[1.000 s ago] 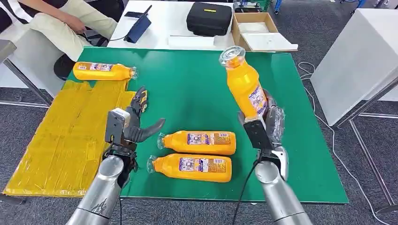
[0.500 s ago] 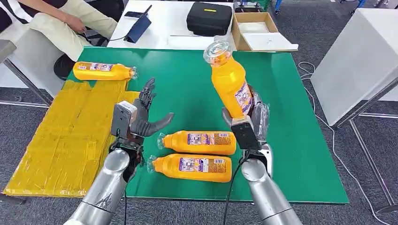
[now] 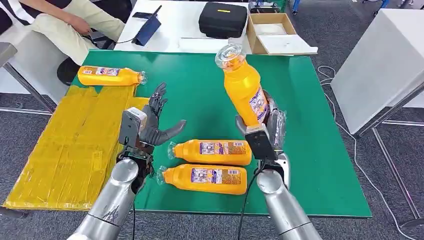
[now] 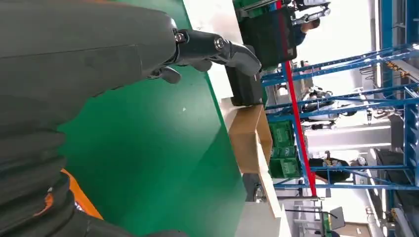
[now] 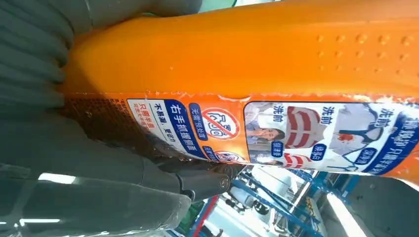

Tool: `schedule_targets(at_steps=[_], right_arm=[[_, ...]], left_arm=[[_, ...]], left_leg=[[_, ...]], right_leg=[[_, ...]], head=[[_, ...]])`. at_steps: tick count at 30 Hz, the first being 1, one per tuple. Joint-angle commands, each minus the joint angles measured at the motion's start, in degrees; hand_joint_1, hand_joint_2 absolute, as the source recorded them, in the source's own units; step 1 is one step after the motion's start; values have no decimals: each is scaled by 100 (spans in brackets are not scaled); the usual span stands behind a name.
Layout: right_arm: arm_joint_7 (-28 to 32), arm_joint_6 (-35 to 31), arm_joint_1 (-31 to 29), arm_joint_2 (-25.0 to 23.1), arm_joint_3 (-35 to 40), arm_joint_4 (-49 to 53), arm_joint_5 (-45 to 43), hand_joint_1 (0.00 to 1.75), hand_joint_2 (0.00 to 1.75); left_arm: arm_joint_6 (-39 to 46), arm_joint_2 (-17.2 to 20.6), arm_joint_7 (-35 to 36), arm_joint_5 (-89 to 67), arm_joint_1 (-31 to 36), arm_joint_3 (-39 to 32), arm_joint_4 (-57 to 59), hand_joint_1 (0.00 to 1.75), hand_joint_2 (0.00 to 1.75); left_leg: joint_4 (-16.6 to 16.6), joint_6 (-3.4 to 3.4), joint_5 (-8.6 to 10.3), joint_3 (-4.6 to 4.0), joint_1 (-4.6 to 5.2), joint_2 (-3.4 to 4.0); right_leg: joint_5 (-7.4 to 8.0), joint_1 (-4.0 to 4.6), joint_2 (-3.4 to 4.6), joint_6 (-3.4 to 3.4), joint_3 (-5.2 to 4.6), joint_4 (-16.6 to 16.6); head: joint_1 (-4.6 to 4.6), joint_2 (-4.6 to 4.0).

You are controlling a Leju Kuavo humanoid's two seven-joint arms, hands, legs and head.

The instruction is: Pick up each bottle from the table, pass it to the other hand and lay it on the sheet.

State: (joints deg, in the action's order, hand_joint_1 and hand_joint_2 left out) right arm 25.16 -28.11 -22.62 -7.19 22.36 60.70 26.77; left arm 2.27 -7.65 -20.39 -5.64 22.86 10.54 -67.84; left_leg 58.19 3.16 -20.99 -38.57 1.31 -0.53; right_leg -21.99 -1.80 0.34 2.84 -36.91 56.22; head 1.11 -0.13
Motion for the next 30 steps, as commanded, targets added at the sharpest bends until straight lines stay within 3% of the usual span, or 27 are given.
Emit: schedule_targets(at_steps=[1, 9, 10, 11, 13, 18, 30], right_arm=[[11, -23, -279, 5, 142, -357, -22, 175, 175], [11, -23, -279, 5, 142, -357, -22, 175, 175], [381, 1109, -854, -643, 844, -1242, -76, 175, 175], [394, 795, -1091, -1004, 995, -1758, -80, 175, 175], [447, 525, -1318, -1210, 1218, -2203, -290, 175, 175], [526, 579, -1290, -956, 1366, -1983, -541, 175, 175], [478, 600, -1319, -958, 1423, -1923, -560, 175, 175]], left_arm=[[-12, 51, 42, 10, 179, 71, 197, 0, 175], [-12, 51, 42, 10, 179, 71, 197, 0, 175], [-1059, -53, -610, 990, 502, 311, -544, 0, 175], [-749, -134, 172, 1083, 617, 472, -1255, 0, 175], [-388, -53, 774, 1269, 793, 778, -1712, 0, 175], [-255, 171, 403, 1369, 612, 796, -1714, 0, 175], [-169, 237, 295, 1381, 552, 639, -1822, 0, 175]], left_leg=[[1, -29, -15, 33, -10, 5], [2, -33, -19, 40, -13, 7], [1, -28, -15, 30, -10, 6], [13, -23, -13, 9, -10, 19], [40, -30, -23, -18, -19, 39], [-1, -27, -6, 12, -12, 33], [0, -31, -1, 7, -22, 24]], right_leg=[[-11, 11, -2, -23, 35, -6], [-13, 14, 0, -27, 41, -6], [-10, 11, 0, -22, 32, -5], [-4, 11, 14, -18, 6, 6], [-5, 20, 33, -24, -19, 30], [5, 16, 17, -38, -1, 2], [7, 20, 21, -36, 0, 2]], head=[[0, 0], [0, 0], [0, 0], [0, 0], [-4, 0], [0, 0], [0, 0]])
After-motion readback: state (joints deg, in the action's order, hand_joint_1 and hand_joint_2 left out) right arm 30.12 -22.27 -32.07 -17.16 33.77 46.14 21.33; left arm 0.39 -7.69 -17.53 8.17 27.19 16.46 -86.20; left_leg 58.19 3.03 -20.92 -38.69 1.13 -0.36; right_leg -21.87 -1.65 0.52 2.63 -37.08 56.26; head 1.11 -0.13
